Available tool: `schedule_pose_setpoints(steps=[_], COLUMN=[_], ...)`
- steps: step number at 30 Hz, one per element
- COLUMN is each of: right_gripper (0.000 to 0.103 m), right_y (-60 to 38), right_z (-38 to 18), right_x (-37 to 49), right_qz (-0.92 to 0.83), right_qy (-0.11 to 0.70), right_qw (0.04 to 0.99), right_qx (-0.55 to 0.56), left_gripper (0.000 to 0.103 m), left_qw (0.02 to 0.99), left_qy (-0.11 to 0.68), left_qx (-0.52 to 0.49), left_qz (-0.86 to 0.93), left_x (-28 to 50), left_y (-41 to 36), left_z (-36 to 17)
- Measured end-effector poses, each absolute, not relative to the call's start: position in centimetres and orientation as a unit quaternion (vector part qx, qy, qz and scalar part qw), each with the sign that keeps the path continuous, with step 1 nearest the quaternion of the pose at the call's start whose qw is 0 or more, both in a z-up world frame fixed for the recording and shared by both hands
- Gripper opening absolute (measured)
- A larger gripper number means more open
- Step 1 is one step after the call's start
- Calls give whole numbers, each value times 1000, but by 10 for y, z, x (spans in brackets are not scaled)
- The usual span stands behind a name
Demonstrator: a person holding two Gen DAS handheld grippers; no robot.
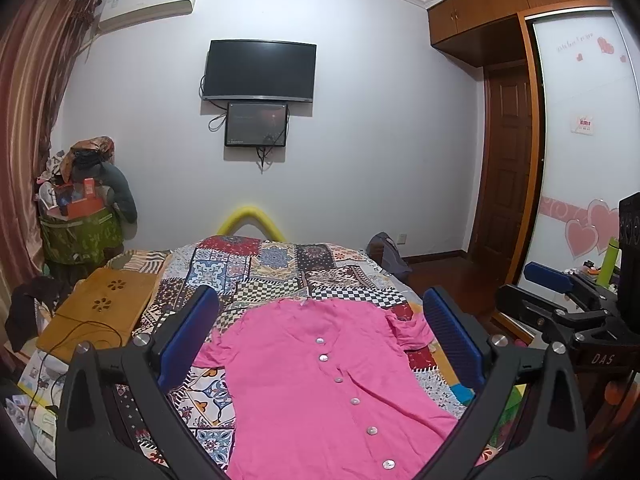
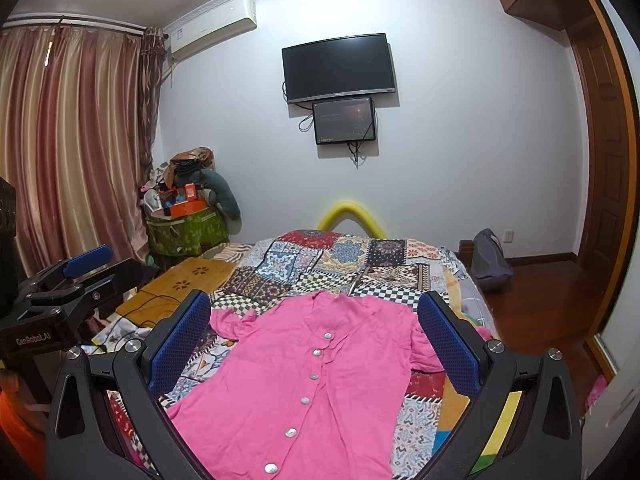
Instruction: Fold small clothes
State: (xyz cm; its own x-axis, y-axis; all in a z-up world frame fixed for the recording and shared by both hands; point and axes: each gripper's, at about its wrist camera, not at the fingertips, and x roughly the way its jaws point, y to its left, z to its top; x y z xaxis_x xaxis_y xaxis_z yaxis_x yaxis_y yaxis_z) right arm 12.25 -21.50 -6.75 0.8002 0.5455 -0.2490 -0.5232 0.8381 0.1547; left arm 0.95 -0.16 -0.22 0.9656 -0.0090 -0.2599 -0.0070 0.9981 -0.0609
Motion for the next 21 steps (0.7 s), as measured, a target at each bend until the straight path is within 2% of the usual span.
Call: schedule_pose_setpoints(steps=[21], right_gripper=[103], right_y=[-216], right_z=[-67], right_x=[124], right_qz=[279], right_qy=[143], right_qw=[949], right_qx=[42], left_gripper=[103], left_qw=[991], left_qy=[132], left_qx=[-36], left_qz=[0], left_x=[10], left_y=[1], left_z=[-1])
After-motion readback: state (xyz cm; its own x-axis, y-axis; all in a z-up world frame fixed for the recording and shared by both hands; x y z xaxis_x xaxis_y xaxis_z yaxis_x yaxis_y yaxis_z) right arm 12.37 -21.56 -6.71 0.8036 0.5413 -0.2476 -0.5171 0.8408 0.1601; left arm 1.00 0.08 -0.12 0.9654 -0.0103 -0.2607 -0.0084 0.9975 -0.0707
